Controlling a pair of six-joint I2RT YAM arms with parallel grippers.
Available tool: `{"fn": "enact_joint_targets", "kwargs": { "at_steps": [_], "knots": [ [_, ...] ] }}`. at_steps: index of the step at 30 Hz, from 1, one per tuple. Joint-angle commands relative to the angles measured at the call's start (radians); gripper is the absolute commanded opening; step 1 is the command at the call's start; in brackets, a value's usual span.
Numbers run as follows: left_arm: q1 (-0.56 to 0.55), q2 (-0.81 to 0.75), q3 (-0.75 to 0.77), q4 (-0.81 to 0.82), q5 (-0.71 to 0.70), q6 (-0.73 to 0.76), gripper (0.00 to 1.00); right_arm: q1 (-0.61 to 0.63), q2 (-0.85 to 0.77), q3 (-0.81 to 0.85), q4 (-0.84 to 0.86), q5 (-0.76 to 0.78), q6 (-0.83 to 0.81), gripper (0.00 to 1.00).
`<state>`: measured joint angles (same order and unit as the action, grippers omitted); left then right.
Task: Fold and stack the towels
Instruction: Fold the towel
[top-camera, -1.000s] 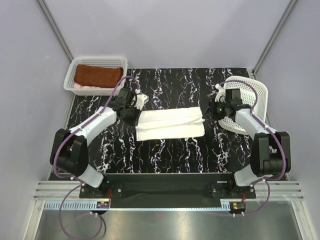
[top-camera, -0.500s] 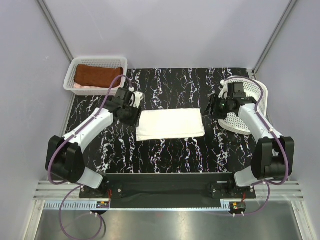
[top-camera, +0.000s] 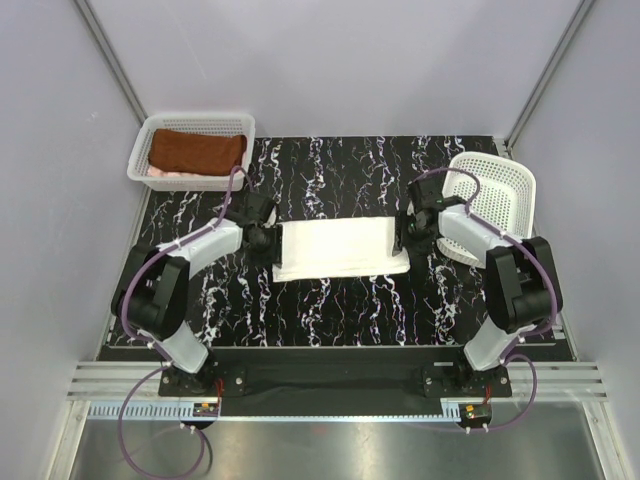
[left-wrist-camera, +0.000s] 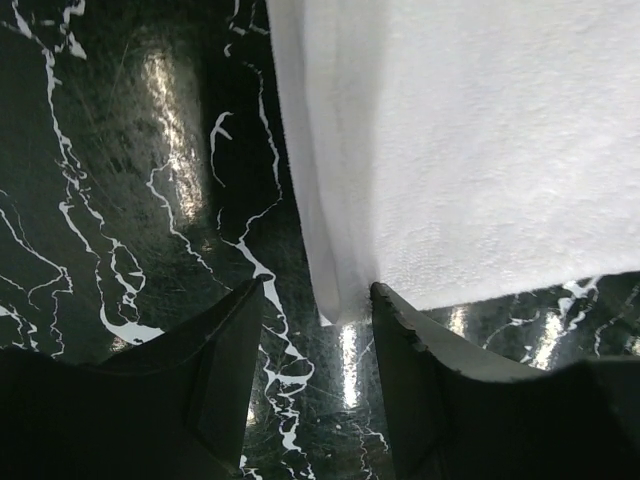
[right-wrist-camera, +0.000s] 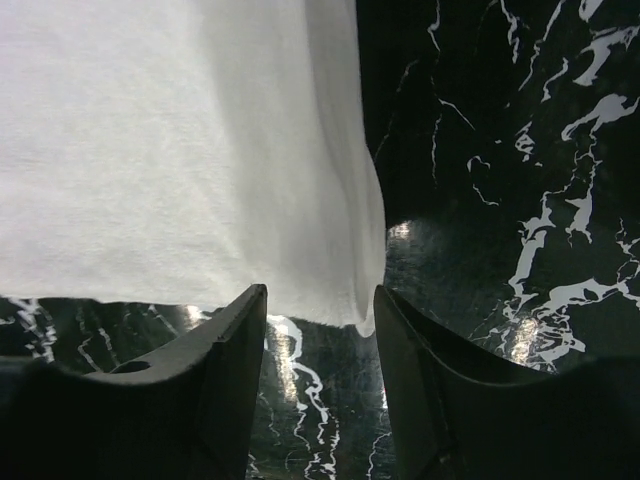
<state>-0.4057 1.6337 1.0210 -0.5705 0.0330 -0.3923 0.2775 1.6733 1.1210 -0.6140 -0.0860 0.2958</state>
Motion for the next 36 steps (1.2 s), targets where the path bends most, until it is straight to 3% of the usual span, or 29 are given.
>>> {"fn": "enact_joint_targets", "kwargs": {
  "at_steps": [1,6,12,17,27,33,36],
  "knots": [
    [-0.004,0.002,-0.022,0.052,-0.061,-0.051,0.51,0.014,0.031,-0.02,0.02,0.127,0.019,0.54],
    [-0.002,-0.063,-0.021,0.032,-0.051,-0.049,0.5,0.029,0.023,-0.059,0.045,0.097,0.028,0.45],
    [0.051,-0.158,0.001,0.0,-0.039,-0.049,0.54,0.043,-0.032,-0.131,0.069,0.043,0.065,0.41],
    [0.082,-0.117,-0.077,0.124,0.108,-0.117,0.54,0.042,-0.066,-0.15,0.08,0.078,0.062,0.41],
    [0.081,-0.034,-0.142,0.254,0.165,-0.172,0.5,0.043,-0.073,-0.119,0.045,0.112,0.04,0.38],
    [0.081,-0.035,-0.122,0.216,0.142,-0.158,0.38,0.043,-0.104,-0.099,0.011,0.16,0.026,0.39],
    [0.077,-0.04,-0.108,0.199,0.145,-0.146,0.29,0.043,-0.109,-0.092,0.019,0.161,0.013,0.3]
  ]
}}
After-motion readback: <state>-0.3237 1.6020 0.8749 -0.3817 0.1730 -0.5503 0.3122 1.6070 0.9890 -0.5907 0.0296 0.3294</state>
